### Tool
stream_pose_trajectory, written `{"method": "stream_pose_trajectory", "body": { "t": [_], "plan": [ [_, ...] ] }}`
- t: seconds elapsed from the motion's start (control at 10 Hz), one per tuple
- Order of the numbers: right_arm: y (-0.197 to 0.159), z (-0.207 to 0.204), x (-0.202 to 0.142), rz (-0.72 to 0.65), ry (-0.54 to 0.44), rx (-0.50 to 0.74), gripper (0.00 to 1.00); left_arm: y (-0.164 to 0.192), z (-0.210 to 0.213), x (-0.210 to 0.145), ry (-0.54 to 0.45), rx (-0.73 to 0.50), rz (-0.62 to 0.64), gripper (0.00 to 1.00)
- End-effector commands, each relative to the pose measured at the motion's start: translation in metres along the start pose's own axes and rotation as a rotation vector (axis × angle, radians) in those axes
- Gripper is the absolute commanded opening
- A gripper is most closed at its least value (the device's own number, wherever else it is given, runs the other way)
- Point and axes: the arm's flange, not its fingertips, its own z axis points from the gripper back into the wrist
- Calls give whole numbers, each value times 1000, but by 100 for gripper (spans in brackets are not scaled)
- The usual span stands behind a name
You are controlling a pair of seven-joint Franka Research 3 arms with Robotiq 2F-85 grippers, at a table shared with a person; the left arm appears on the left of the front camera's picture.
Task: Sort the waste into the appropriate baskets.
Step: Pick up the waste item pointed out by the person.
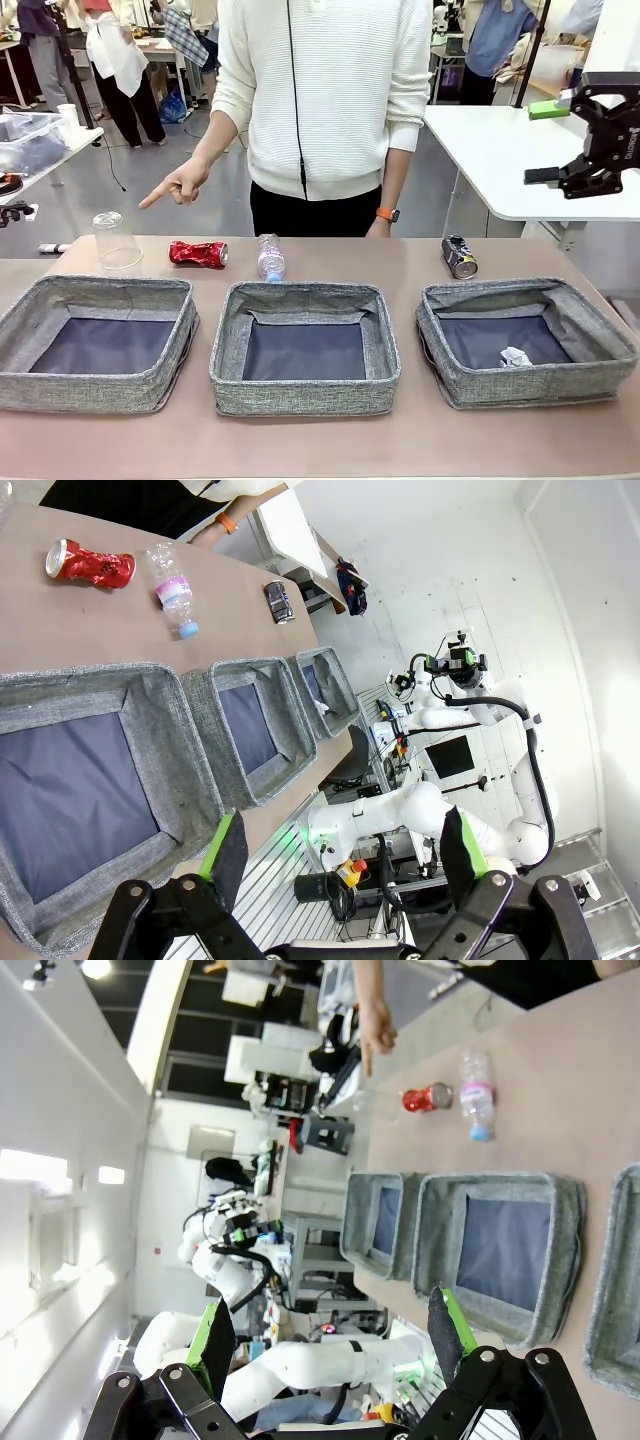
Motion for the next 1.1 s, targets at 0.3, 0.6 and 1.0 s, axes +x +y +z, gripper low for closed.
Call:
{"method": "stream_pose_trajectory", "body": {
  "t": [0.3,0.6,1.0],
  "plan": [
    [7,0,1,-20,3,-8,100,24,-37,45,-350,165,-843,100],
    [7,0,1,-20,3,-8,100,5,-20,39,-159,120,-539,100],
    [7,0,1,-20,3,-8,100,71,-37,76,361,-88,-1254,100]
  ]
}}
